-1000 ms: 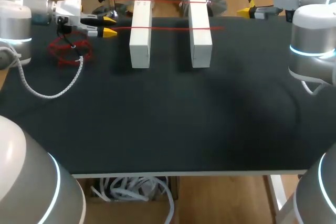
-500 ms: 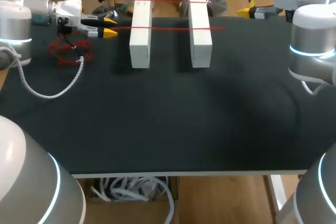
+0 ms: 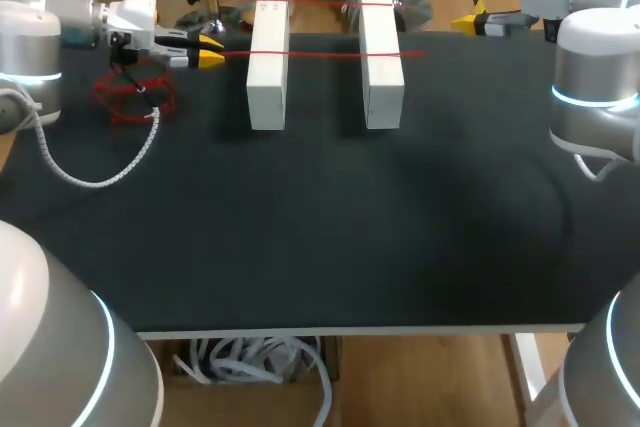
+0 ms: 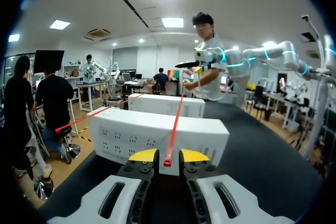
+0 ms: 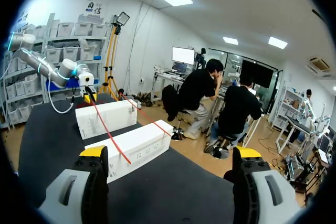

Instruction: Grab the tape and strap the tape.

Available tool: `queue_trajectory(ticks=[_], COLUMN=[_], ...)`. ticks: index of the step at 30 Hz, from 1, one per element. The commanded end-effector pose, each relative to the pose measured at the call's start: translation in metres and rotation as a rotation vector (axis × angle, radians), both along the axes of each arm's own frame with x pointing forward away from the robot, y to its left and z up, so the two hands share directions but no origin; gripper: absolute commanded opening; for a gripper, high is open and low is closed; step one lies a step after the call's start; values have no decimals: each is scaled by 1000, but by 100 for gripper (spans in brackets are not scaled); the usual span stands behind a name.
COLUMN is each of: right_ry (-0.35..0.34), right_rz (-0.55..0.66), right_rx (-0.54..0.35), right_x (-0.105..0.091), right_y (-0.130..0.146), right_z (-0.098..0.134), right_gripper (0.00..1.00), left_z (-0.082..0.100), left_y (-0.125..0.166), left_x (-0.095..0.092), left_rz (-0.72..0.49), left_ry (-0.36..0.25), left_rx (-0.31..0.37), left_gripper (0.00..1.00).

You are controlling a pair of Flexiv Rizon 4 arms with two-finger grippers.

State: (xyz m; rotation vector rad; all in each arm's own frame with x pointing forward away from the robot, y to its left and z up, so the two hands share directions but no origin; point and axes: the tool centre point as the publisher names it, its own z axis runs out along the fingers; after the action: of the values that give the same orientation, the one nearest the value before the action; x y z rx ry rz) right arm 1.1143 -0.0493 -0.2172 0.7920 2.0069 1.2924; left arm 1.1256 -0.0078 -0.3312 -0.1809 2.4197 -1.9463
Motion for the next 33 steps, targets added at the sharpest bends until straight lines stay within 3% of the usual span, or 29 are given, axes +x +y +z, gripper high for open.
queue_trajectory(ticks=[1, 4, 8, 23, 33], right_ry=[2, 2, 2, 2, 2], right_rz=[0, 0, 0, 0, 0], right_rx=[-1, -1, -1, -1, -1], right_x=[0, 0, 0, 0, 0], right_y=[0, 0, 0, 0, 0], right_z=[1, 1, 1, 1, 1], right_gripper=[100, 100, 100, 100, 100], left_z=[-1, -1, -1, 5, 30], left_y=[2, 3, 3, 2, 0], left_x=[2, 3, 2, -4, -14], left_rz=[-5, -7, -10, -38, -38], left_ry=[2, 1, 0, -13, -41], left_rx=[0, 2, 0, -9, -35], left_gripper=[14, 12, 0, 0, 0])
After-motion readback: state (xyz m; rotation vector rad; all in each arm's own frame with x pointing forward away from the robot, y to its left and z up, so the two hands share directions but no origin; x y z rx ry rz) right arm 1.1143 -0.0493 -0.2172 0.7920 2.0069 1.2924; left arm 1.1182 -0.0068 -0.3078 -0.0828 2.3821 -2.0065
